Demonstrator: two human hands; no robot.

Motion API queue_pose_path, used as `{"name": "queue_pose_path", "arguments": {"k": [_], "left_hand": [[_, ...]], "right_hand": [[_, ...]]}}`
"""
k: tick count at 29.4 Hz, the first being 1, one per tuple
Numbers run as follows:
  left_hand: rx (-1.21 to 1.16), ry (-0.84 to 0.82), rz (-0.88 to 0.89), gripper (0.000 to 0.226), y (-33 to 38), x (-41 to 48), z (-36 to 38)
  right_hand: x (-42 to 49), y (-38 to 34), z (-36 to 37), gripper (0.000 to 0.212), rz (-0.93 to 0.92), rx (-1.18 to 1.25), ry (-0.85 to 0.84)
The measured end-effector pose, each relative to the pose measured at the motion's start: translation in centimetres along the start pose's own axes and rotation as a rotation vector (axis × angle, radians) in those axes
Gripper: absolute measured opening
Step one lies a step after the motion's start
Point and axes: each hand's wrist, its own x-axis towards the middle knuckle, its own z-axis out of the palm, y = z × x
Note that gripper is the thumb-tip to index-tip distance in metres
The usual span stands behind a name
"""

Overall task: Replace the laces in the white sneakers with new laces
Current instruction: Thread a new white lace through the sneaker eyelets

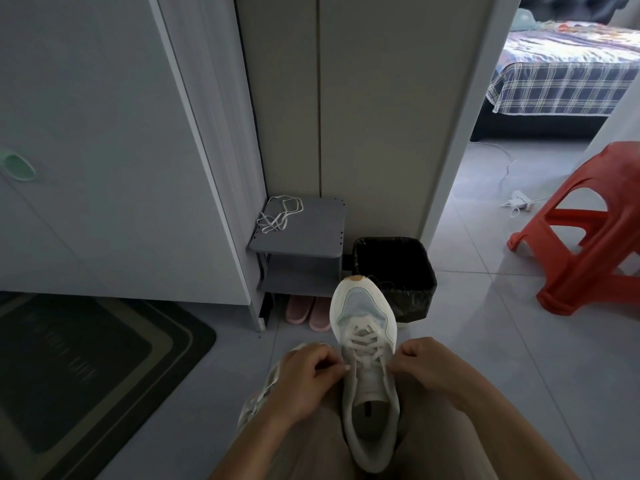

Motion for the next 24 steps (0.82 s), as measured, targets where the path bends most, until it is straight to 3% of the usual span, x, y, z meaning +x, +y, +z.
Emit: {"name": "queue_pose_path", "arguments": {"k": [4,9,13,17,19,24], "left_hand": [[-0.057,-0.035,-0.062,0.01,-0.4,-0.1,-1.8],[-0.023,0.145,-0.142,0.011,-2.1,-0.1,-3.2],[0.213,0.373,0.066,0.013,-1.1,-0.2,-2.1],[0.086,0.174,0.228,0.031,3.9,-1.1,2.0],[0.145,0.17,0.297,0.031,5.1,-0.6,4.0],[0.105,0.467,0.377,0.015,5.0,1.2,2.9]], "right_hand": [[-1.2,0.6,-1.8,0.025,-0.012,-0.017,-0.021],[-3.1,1.3,-4.2,0.025,-0.037,0.048,0.001],[-3.9,0.6,-4.6,0.02,-0.111,0.104,-0.008],[-4.2,-1.3,-3.5,0.021,-0.187,0.179,-0.051],[-4.4,-2.2,-3.1,0.022,-0.235,0.18,-0.088],[-5.2,-1.1,-5.7,0.021,-0.269,0.231,-0.019]]}}
